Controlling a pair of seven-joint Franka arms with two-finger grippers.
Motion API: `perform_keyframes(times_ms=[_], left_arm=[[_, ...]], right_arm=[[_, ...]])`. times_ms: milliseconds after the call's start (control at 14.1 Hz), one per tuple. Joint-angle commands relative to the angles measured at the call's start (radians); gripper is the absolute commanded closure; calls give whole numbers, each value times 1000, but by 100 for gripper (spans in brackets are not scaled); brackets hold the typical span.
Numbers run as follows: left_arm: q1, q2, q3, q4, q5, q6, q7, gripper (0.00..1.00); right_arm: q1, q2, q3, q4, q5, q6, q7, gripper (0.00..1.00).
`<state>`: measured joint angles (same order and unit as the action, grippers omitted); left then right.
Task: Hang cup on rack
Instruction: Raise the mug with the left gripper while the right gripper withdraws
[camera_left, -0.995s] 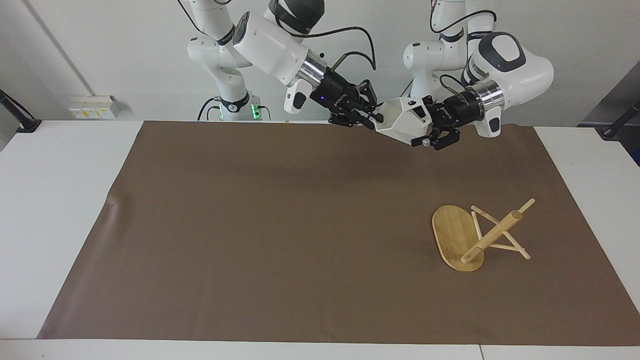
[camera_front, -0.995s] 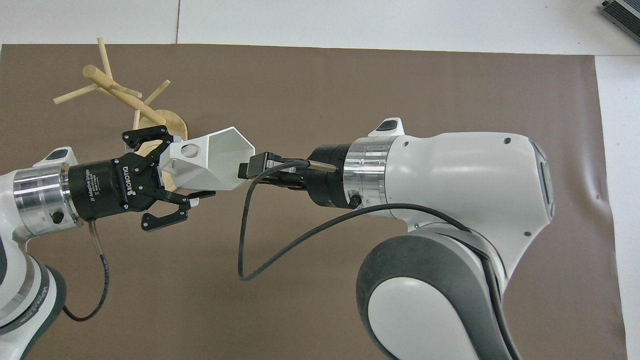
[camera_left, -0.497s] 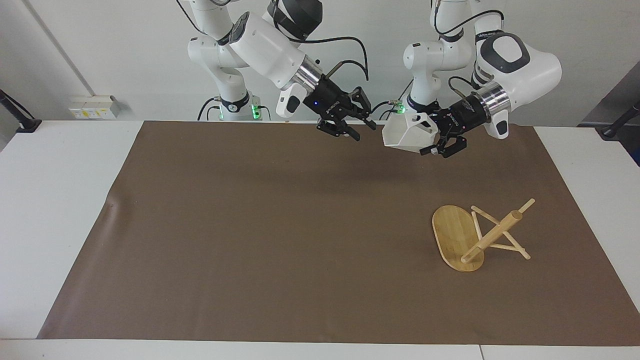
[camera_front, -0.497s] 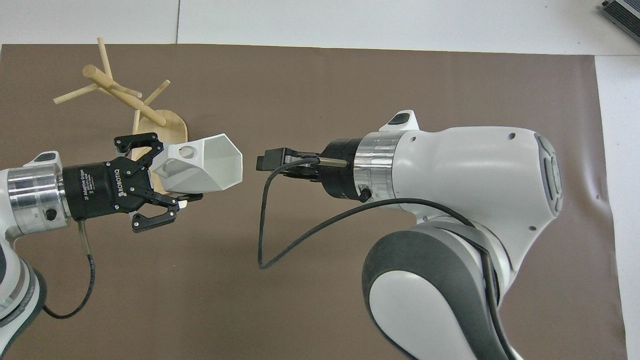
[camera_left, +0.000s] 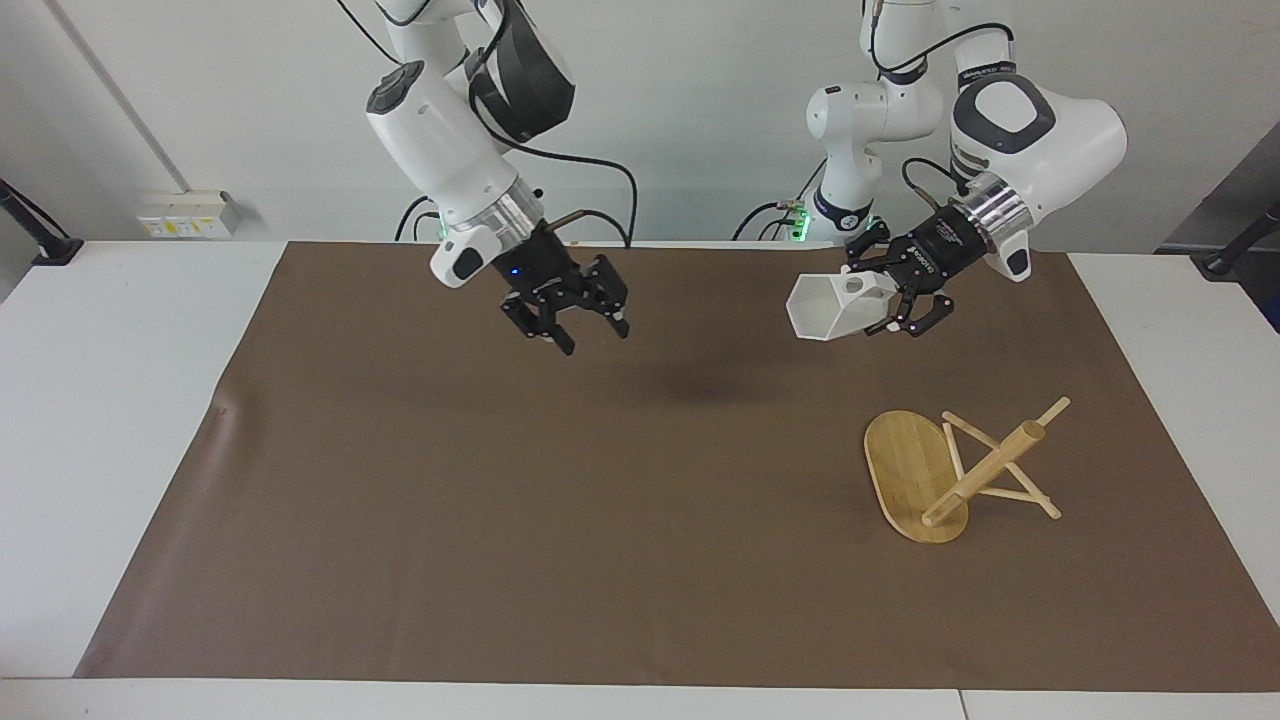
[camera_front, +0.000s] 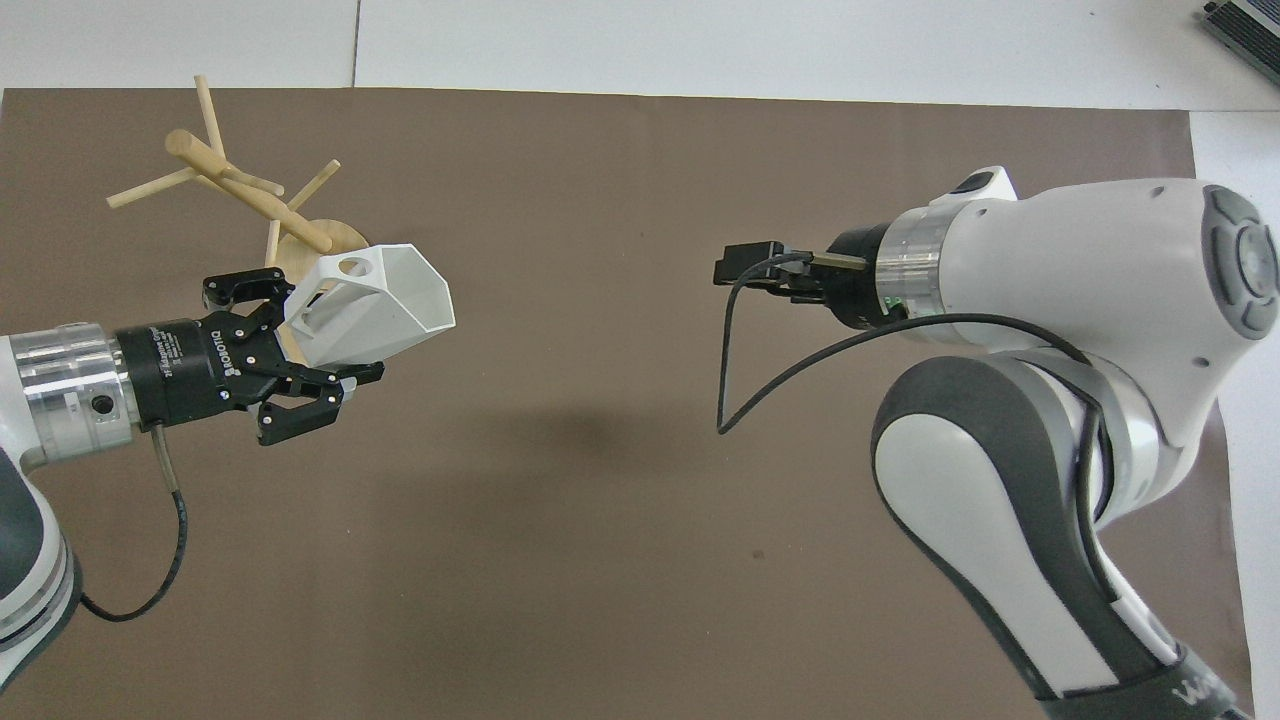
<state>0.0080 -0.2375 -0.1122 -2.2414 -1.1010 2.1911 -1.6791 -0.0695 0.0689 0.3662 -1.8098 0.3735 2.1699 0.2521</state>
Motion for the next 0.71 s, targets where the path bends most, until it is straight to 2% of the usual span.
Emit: perform_keyframes(times_ms=[0, 284, 426, 639], left_arm=[[-16, -10, -10, -44, 32, 155, -179, 100], [-17, -6, -62, -73, 32, 277, -271, 100], [-20, 13, -99, -80, 32, 355, -313, 100], [-23, 30, -110, -80, 32, 421, -359, 100]], right_arm=[[-6, -46, -62, -31, -181, -100, -17, 0], [-7, -60, -139, -33, -329, -225, -76, 0], [-7, -64, -176, -31, -424, -242, -152, 0], [-6, -77, -234, -11, -435, -265, -235, 0]])
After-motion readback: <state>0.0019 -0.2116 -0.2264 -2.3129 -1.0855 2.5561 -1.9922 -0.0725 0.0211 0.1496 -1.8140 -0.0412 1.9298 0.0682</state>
